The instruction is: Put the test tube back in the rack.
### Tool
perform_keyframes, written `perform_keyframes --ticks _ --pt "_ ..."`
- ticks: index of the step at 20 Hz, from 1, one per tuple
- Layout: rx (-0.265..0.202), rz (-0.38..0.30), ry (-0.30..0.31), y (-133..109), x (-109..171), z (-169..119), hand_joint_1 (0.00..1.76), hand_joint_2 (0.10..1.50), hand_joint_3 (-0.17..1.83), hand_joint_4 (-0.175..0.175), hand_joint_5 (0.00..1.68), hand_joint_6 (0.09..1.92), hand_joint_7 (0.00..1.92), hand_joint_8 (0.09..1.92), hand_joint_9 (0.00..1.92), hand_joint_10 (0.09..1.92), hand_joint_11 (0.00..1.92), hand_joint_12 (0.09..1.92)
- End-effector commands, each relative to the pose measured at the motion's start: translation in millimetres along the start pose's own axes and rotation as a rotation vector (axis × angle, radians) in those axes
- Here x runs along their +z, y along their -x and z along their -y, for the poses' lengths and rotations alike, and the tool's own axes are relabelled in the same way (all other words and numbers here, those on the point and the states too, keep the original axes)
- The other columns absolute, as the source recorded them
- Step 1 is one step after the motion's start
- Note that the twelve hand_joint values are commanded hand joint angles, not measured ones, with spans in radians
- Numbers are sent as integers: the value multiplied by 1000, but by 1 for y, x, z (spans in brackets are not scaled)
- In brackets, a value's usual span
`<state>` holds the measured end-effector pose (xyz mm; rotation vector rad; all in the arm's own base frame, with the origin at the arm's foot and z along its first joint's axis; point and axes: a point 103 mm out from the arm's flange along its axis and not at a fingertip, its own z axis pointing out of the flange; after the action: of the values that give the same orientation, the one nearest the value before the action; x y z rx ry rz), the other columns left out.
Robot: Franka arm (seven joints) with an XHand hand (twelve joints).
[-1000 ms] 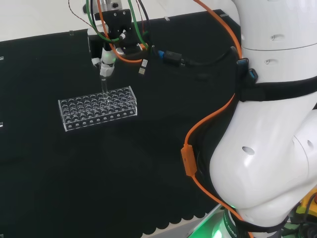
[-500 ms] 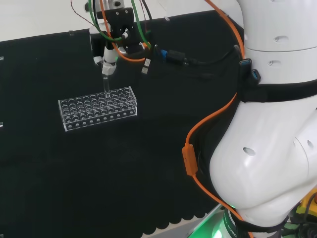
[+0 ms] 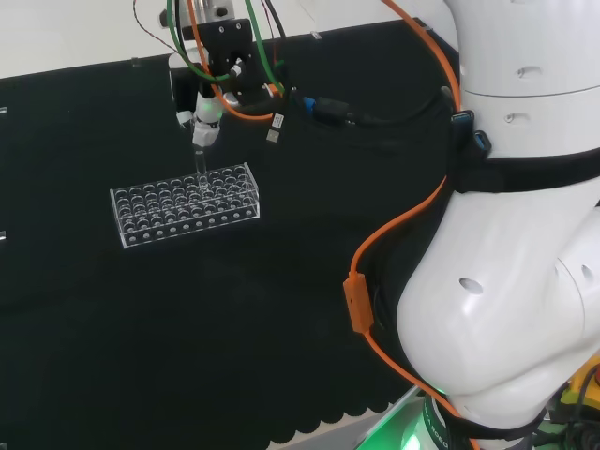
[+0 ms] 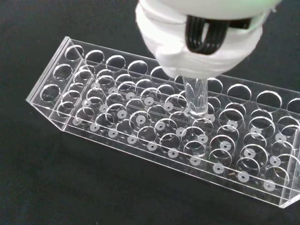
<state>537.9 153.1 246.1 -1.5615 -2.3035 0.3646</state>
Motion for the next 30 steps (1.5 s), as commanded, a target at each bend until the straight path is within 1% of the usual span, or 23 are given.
perform_keyframes --ticks 1,20,30 --pt "-6 0 -7 -3 3 -3 1428 661 585 -175 1287 573 1417 662 1304 363 621 1287" --pt "-20 -9 -28 -7 17 -9 1428 660 586 -175 1288 572 1418 660 1304 362 620 1287" --pt "-16 -11 -38 -7 21 -13 1428 660 586 -175 1288 571 1418 659 1305 361 620 1288"
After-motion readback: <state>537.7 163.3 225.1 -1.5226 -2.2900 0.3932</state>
